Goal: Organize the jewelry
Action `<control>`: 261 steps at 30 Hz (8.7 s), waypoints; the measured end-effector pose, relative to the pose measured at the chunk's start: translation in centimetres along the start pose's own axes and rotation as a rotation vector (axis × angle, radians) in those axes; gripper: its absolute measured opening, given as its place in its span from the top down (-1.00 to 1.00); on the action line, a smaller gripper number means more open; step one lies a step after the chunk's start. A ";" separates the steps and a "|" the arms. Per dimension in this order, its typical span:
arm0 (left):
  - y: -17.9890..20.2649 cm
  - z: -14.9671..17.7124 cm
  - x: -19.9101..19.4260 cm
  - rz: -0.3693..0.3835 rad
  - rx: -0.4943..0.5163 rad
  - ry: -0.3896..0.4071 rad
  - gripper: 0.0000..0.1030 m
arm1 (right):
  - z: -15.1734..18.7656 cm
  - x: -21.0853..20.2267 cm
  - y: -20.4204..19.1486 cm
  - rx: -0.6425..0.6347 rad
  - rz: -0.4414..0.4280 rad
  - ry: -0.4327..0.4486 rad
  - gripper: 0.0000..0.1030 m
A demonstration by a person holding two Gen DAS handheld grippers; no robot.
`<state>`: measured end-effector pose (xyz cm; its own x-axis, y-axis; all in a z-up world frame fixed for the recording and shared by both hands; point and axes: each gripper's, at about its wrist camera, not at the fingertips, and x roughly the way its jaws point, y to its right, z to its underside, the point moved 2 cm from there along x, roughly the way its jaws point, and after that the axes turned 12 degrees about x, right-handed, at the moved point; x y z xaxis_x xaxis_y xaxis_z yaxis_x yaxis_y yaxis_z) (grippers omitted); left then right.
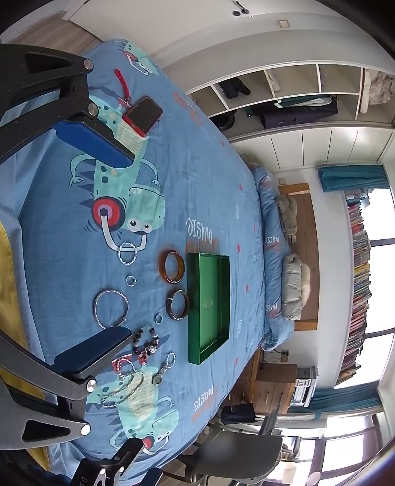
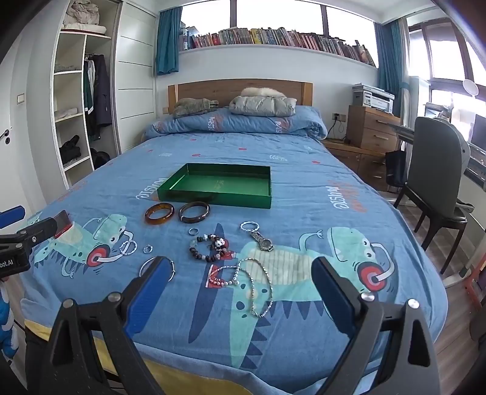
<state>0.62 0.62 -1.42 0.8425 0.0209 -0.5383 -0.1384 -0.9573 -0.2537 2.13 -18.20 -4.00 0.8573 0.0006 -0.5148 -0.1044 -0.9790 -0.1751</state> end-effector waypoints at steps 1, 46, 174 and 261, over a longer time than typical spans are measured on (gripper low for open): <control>0.0 0.0 0.0 0.001 -0.001 -0.001 -1.00 | 0.0 0.1 0.0 0.000 0.001 -0.002 -0.84; 1.4 0.2 5.1 0.058 0.022 -0.063 -0.98 | 0.9 4.8 1.7 0.008 -0.023 -0.074 -0.81; -6.0 -15.6 18.2 0.081 0.048 -0.067 -0.05 | -15.8 14.2 2.5 0.028 -0.123 -0.052 0.51; 4.2 2.0 23.1 0.521 0.228 -0.271 0.64 | 0.8 24.9 -2.1 -0.122 -0.220 -0.442 0.55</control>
<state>18.47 -2.36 -16.57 0.4768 -0.3305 -0.8145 -0.6277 -0.7767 -0.0523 23.30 -15.93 -17.16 0.5546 0.2696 -0.7872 0.1366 -0.9627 -0.2335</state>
